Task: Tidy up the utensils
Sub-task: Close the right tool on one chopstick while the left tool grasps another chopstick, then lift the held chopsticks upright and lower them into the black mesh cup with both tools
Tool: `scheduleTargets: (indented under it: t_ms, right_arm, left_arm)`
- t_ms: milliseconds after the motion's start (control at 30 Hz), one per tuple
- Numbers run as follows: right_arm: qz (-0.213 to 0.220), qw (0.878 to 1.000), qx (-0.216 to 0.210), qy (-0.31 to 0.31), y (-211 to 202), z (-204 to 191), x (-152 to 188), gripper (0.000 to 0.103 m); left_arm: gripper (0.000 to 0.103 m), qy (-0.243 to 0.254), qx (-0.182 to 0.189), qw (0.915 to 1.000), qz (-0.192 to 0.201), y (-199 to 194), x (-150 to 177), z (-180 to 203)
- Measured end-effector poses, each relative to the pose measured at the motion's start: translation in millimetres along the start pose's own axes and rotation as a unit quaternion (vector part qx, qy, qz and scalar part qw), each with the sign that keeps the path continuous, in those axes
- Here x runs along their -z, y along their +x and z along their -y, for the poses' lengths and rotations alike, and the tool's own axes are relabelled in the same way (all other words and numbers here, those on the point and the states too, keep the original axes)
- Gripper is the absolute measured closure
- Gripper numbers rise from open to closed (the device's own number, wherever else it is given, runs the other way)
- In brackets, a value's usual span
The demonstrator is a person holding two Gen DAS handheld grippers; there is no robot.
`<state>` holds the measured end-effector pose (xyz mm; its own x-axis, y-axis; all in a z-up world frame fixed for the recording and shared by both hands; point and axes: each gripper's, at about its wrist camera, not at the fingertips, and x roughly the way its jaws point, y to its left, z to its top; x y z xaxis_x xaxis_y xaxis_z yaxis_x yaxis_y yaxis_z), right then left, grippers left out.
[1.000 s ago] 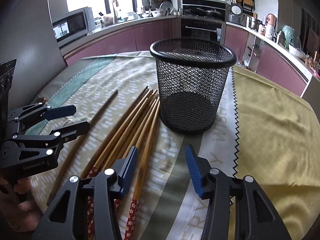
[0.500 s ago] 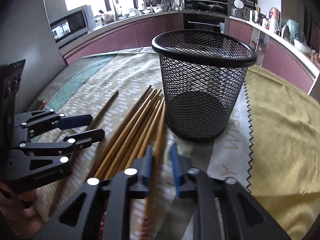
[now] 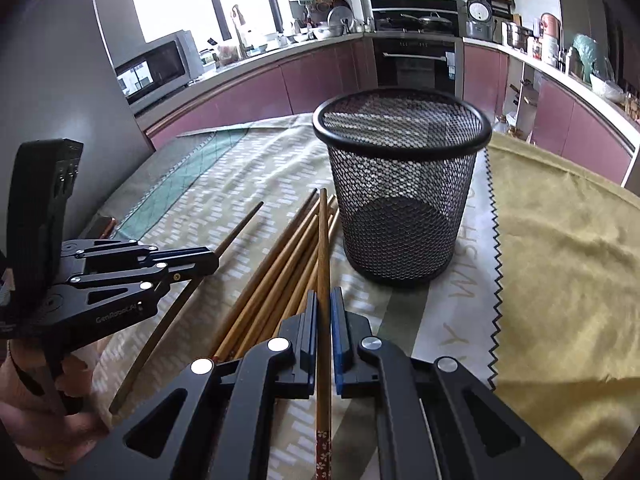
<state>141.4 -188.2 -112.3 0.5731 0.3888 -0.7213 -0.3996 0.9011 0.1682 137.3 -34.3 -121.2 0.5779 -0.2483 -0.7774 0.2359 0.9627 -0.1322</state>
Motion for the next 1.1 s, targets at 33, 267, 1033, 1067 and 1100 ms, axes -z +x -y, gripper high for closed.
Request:
scheduleTargets:
  t_ms: [33,267,1033,1067,1100]
  right_arm:
    - [0.004,1.0,-0.002,-0.003,-3,-2,0,0.097]
    - [0.051,0.999,-0.016,-0.01,-37,-5,-4,0.097]
    - [0.191,0.981,-0.028,-0.017,-114,14,-56,0.097]
    - [0.196,0.98,-0.027,-0.019,-117,14,-59,0.097]
    - [0.201,0.979,-0.029,-0.022,-120,15,-64,0.097]
  left_arm:
    - [0.095,0.002,0.002,1.0,0.004,-4,0,0]
    - [0.095,0.019,0.026,0.9988,0.037,-39,-8,5]
    - [0.096,0.051,0.101,0.9765,0.184,-160,-76,35]
    - [0.096,0.051,0.104,0.9756,0.186,-161,-80,36]
    - [0.096,0.049,0.107,0.9747,0.19,-164,-85,38]
